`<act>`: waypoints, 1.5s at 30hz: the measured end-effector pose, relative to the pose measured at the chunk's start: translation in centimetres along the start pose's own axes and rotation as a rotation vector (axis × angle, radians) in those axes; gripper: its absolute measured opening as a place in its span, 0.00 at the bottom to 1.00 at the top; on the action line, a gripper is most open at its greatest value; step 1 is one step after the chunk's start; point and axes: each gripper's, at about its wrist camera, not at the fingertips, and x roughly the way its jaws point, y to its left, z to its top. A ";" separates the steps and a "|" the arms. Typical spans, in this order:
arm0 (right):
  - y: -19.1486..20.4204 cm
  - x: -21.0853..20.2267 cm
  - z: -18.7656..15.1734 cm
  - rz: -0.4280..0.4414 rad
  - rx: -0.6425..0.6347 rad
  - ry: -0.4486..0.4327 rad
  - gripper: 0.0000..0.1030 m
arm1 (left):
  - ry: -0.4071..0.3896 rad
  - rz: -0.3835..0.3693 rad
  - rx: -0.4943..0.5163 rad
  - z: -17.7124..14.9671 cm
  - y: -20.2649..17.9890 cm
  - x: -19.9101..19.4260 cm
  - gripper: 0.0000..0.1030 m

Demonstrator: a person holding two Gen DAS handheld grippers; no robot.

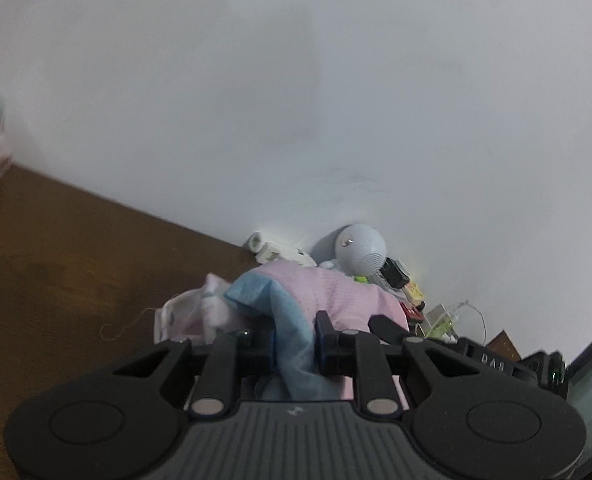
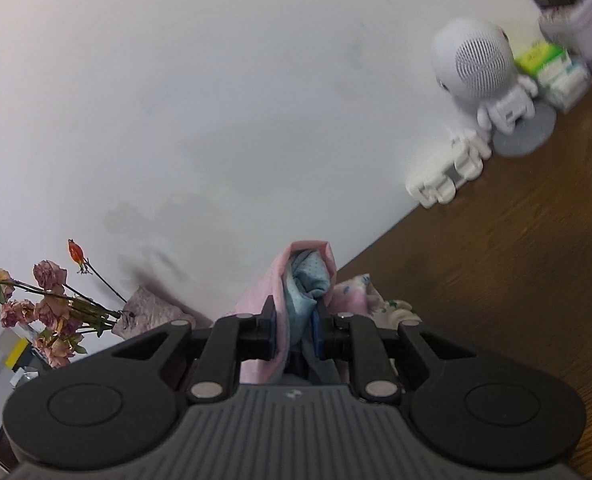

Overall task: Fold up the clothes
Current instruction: 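Place the folded bundle on top of the floral clothes stack and release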

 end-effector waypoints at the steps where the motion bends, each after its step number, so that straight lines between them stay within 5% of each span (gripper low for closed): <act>1: -0.4 0.3 -0.2 0.002 0.004 0.004 0.16 | -0.006 -0.004 -0.014 -0.1 0.5 0.2 0.19; 4: -0.6 0.1 -0.1 0.009 -0.004 0.004 0.19 | -0.024 -0.019 -0.053 -0.4 1.3 0.3 0.22; 6: -0.8 -0.3 0.1 0.015 -0.001 -0.006 0.29 | -0.041 -0.037 -0.067 -0.8 1.4 0.0 0.26; 11: -1.3 -0.9 -0.1 0.038 0.008 -0.021 0.36 | -0.065 -0.040 -0.043 -0.9 0.9 -0.2 0.52; 12: -1.2 -1.1 -0.1 0.038 0.001 -0.025 0.41 | -0.074 -0.038 -0.037 -0.9 0.7 -0.4 0.64; 15: -0.4 -1.9 -0.1 0.026 -0.048 -0.041 0.60 | -0.126 0.022 0.026 -1.2 -0.1 -1.3 0.85; 19: 1.1 -2.9 -0.1 -0.027 -0.135 -0.069 0.79 | -0.176 0.135 0.125 -1.7 -1.5 -2.5 0.96; 25: 3.1 -4.6 -0.4 -0.106 -0.265 -0.117 0.97 | -0.223 0.244 0.267 -2.9 -3.5 -3.6 0.98; 33: 6.2 -6.5 -3.0 -0.211 -0.441 -0.151 1.00 | -0.231 0.321 0.324 -4.9 -5.0 -7.2 0.99; 45: 9.5 -9.9 -11.5 -0.311 -0.638 -0.170 1.00 | -0.259 0.454 0.415 -12.3 -7.0 -12.1 0.99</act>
